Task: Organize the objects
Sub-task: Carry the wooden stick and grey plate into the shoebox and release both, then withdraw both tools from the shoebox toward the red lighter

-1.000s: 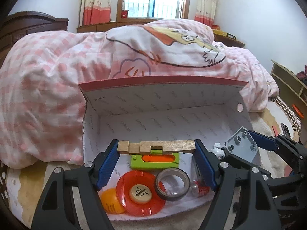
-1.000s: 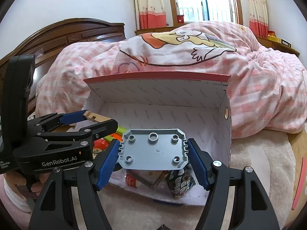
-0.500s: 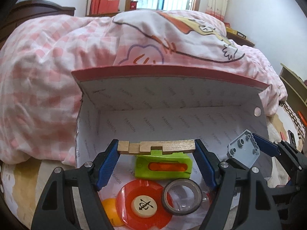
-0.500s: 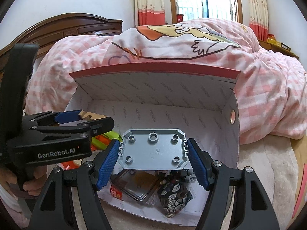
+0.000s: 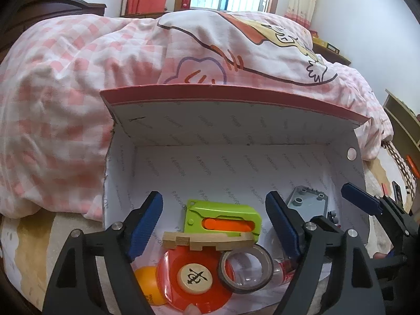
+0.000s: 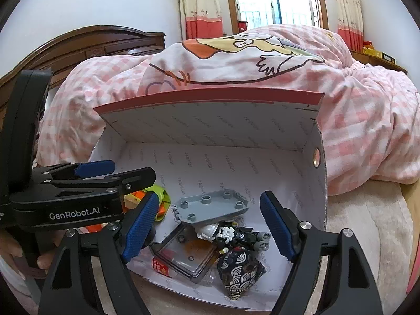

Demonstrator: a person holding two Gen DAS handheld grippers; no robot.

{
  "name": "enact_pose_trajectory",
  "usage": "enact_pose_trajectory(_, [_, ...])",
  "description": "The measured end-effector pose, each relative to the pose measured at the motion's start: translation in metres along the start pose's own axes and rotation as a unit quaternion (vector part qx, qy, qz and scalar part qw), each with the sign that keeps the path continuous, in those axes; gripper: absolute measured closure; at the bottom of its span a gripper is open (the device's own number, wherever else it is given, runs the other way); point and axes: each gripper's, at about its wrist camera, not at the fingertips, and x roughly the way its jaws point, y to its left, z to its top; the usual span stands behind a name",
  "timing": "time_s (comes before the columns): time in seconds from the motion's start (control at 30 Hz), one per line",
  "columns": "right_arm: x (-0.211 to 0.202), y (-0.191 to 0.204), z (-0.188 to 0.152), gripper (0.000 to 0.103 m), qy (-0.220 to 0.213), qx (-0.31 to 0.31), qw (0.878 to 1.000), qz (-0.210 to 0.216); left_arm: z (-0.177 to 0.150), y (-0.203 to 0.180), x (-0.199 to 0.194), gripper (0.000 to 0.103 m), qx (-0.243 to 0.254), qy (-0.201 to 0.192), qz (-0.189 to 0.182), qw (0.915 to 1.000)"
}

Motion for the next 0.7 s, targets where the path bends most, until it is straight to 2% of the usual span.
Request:
enact_pose_trajectory(0.3, [-0.014, 0.000, 0.002, 0.022, -0.026, 0.006, 1.000, 0.011, -0.002, 0.003, -0.012, 0.021, -0.002, -0.002, -0.002, 1.0000])
enact_pose_trajectory(0.5, [-0.018, 0.002, 0.002, 0.021, -0.025, 0.003, 1.000, 0.014, -0.004, 0.001, -0.018, 0.021, 0.003, -0.002, -0.002, 1.0000])
enact_pose_trajectory(0.7, [-0.023, 0.001, 0.002, 0.021, -0.030, 0.010, 0.999, 0.018, -0.002, 0.002, -0.021, 0.021, 0.012, -0.008, 0.017, 0.9998])
